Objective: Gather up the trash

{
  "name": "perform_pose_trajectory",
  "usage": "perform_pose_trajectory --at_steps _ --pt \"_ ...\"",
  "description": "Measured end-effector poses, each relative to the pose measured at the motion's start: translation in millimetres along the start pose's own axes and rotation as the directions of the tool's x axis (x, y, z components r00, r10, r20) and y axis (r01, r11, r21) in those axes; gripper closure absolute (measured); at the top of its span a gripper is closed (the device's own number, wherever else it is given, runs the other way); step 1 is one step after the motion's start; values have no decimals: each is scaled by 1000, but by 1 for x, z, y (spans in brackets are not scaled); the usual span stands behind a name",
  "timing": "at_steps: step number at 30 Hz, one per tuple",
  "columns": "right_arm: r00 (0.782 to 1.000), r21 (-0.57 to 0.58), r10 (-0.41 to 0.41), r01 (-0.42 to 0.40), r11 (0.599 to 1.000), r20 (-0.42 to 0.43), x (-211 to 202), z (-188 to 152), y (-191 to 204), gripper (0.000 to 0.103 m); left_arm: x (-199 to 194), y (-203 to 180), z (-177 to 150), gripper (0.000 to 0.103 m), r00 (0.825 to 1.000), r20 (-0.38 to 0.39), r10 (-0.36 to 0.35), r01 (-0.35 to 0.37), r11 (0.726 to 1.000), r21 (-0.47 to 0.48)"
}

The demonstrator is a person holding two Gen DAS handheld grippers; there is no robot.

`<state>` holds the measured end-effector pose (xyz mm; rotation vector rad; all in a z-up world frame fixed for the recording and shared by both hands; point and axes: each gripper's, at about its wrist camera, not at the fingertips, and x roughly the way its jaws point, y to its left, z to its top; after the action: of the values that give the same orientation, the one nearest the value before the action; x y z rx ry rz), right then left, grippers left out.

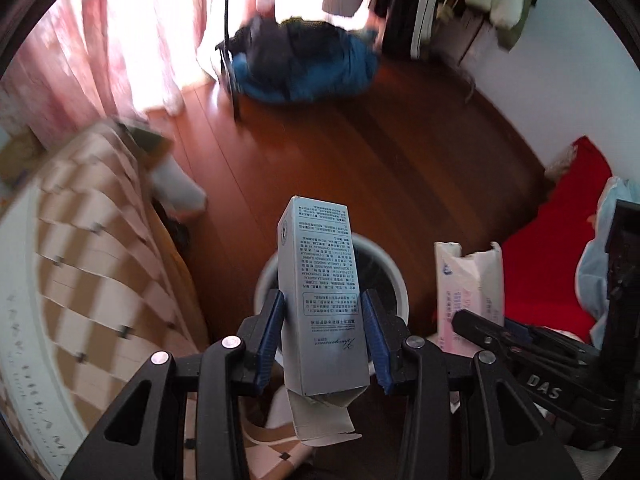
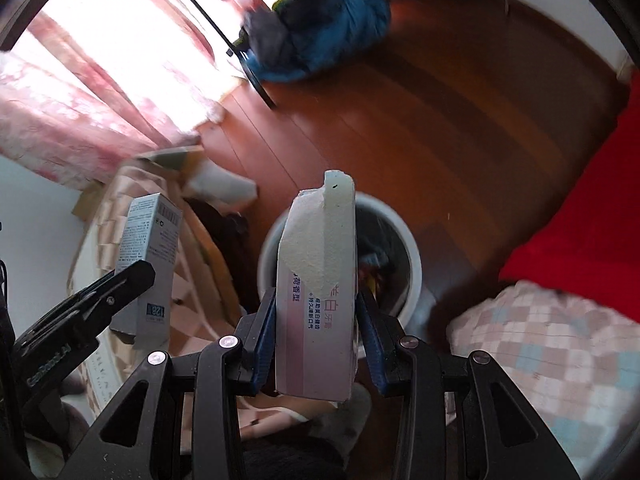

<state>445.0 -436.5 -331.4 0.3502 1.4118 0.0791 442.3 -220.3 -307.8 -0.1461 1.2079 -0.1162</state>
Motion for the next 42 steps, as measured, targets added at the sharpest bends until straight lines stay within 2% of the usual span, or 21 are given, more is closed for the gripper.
perform_pose_trajectory --at_steps 4,10,12,13,14,15,17,18,19,20,22,24,29,42 --pt "997 27 -26 28 999 -73 51 9 -17 62 42 0 5 64 996 -85 -3 4 1000 6" --pt "990 29 -33 37 999 -134 100 23 -25 61 73 -6 5 64 988 -147 35 -32 999 26" --pt "989 19 -42 45 999 -142 109 25 -22 59 76 -7 5 49 988 -151 40 -37 999 19" --pt "988 16 -44 47 999 -146 112 27 -21 59 76 -6 6 33 988 -149 45 -43 999 15" --pt "988 14 -49 52 999 -148 113 28 -19 51 76 -6 6 22 988 -146 50 -48 999 13" --pt "987 12 -59 61 998 -149 114 28 -19 38 76 -6 6 21 988 -142 60 -59 998 11" --pt "987 4 -74 76 997 -145 113 28 -18 24 77 -2 8 20 986 -140 85 -84 996 10" --pt "986 -5 -87 87 996 -141 112 27 -18 20 77 0 9 20 986 -140 93 -93 996 9" --pt "985 -10 -101 100 995 -138 111 26 -18 17 75 0 8 13 986 -138 98 -98 995 7" --pt "984 -14 -117 116 993 -137 108 25 -18 9 76 3 9 3 986 -136 101 -102 995 5" --pt "981 -30 -149 146 989 -126 100 23 -16 1 69 4 7 2 986 -124 115 -115 993 6" --pt "975 -51 -192 187 981 -113 88 20 -13 0 66 7 7 2 985 -117 123 -123 992 6" --pt "971 -85 -227 221 972 -72 52 12 -4 0 39 10 1 2 988 -81 134 -134 991 -3" --pt "991 -150 -124 130 980 51 -80 -31 46 0 -86 15 -31 2 994 45 103 -102 995 -14"
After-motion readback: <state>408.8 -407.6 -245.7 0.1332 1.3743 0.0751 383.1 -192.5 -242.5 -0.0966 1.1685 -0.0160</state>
